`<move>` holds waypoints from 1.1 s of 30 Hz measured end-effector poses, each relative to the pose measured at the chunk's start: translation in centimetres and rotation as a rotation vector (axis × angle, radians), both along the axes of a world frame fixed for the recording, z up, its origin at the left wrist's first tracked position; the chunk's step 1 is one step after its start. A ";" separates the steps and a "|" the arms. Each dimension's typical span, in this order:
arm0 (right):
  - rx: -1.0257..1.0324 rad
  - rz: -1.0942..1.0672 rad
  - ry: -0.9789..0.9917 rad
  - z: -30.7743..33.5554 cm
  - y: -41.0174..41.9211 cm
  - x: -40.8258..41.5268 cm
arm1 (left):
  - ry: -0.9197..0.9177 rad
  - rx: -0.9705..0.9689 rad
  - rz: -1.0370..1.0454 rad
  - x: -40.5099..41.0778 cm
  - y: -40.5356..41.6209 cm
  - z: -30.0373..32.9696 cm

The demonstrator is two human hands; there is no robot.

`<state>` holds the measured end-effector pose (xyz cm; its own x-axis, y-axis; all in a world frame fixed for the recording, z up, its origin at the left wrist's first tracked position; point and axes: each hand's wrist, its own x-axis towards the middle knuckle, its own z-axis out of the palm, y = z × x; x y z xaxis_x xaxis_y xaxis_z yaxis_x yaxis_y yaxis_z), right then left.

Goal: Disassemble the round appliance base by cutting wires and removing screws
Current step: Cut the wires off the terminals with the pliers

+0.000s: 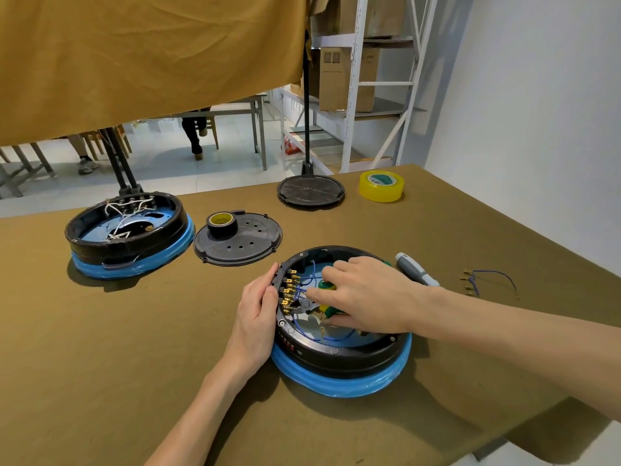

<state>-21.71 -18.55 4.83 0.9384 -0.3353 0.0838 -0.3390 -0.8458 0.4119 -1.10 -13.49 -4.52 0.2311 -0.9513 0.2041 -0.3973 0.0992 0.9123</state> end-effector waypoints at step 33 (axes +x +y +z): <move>0.054 -0.232 -0.090 -0.1 2.7 1.3 | 0.003 -0.037 0.000 0.0 -0.3 -0.4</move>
<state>-20.39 -15.81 4.69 0.8250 -0.5474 0.1401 -0.5604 -0.7606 0.3277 -1.11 -13.81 -4.88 0.2319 -0.9432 0.2379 -0.3945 0.1324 0.9093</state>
